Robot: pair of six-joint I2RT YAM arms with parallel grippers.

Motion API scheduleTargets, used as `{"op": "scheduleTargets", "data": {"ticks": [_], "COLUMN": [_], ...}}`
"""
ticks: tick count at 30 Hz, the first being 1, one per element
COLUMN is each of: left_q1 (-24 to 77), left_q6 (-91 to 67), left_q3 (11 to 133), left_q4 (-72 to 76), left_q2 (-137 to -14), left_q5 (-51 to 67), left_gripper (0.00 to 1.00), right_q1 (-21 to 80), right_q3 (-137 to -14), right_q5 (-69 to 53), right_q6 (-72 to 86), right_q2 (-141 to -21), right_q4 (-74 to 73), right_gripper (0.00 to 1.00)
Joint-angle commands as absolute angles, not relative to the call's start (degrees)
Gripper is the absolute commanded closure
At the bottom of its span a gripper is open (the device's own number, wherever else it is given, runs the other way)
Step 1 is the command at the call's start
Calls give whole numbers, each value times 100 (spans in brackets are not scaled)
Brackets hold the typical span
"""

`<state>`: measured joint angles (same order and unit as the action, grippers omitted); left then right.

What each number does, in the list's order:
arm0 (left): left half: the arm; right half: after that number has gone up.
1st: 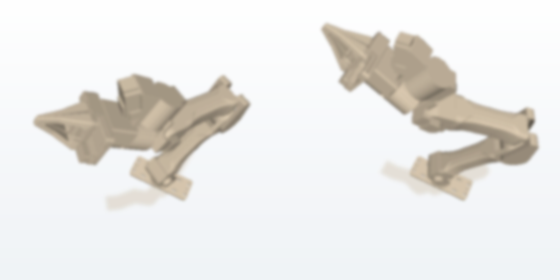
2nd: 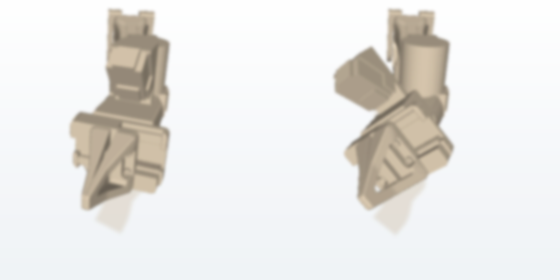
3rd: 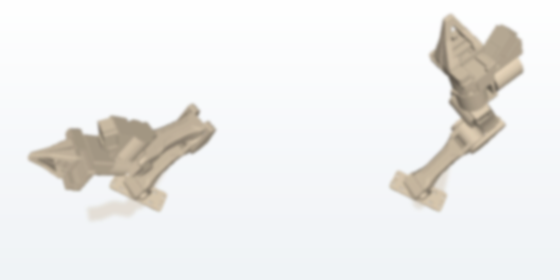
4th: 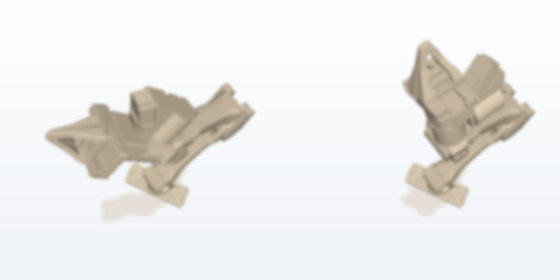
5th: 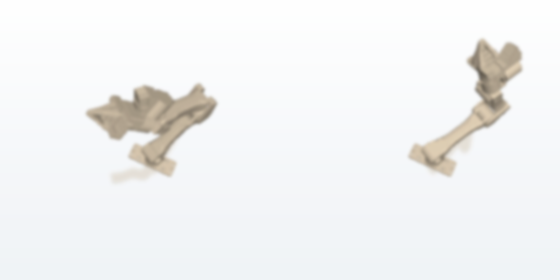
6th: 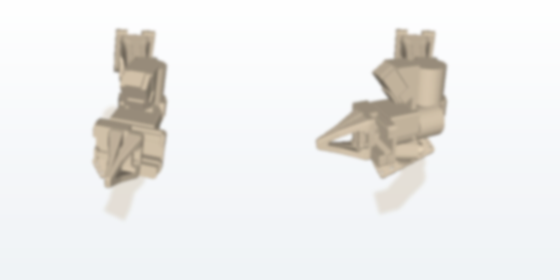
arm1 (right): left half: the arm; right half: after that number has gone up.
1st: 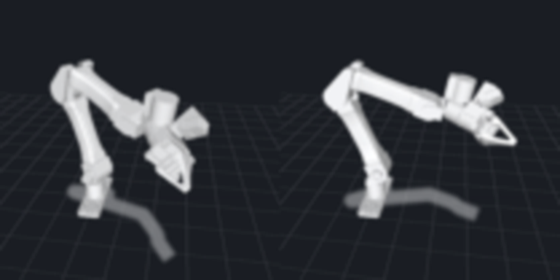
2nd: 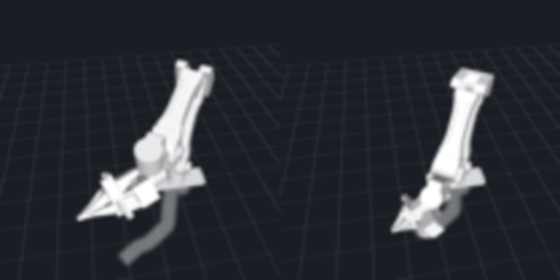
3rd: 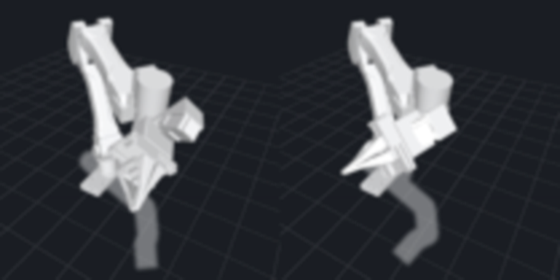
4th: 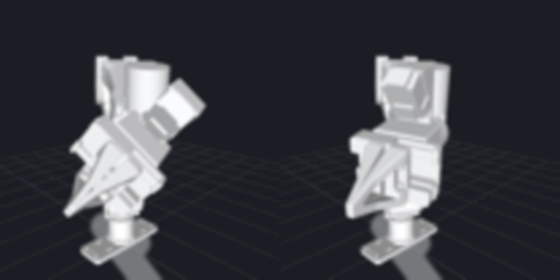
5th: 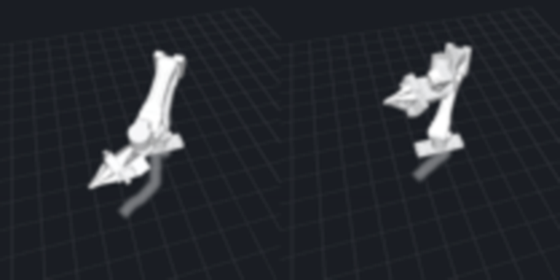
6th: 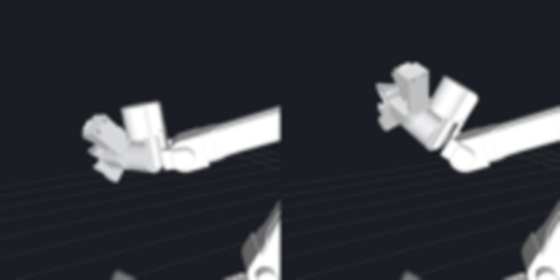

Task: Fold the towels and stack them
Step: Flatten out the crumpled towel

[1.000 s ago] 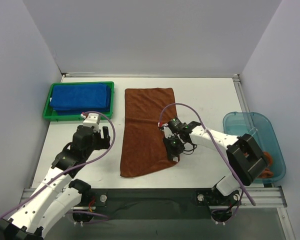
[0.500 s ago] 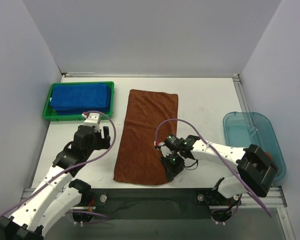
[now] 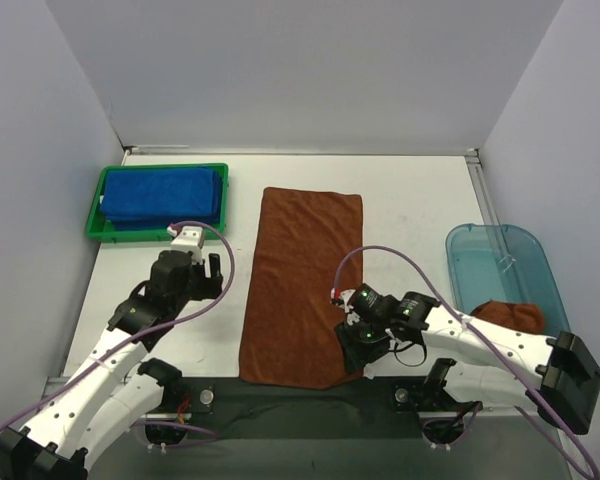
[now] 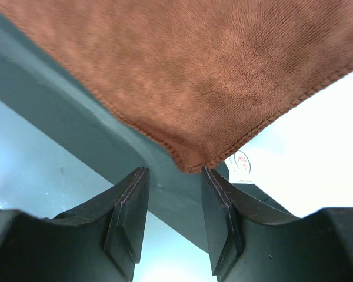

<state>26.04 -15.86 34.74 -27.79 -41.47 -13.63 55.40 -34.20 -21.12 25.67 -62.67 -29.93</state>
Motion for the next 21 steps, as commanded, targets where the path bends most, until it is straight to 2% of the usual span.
{"op": "scheduleTargets", "data": {"ticks": [1,7,16,21], "left_q1": [2558,2566,2558,2558], "left_q6": [-1608,-1837,-1679,-1670], "left_q3": [3630,3665,3674,3665], "left_q4": [-2487,-2391,-2408,-2400], "left_q2": [-4175,-4464,-4553,-4562], "left_q5": [-1143,-572,-677,-650], "left_gripper": [18,18,18,18], "right_q1": [5607,5607,5861,6292], "right_q3": [-3594,-3683,-3454,-3349], "right_q5": [-1838,-1503,-1678,-1933], "right_q6": [2733,2883,2962,3199], "right_q2": [-5828,-5861,-6995,-7075], "right_q4": [-3278,-3112,-2602,-2724], "right_gripper": [60,68,80,85]}}
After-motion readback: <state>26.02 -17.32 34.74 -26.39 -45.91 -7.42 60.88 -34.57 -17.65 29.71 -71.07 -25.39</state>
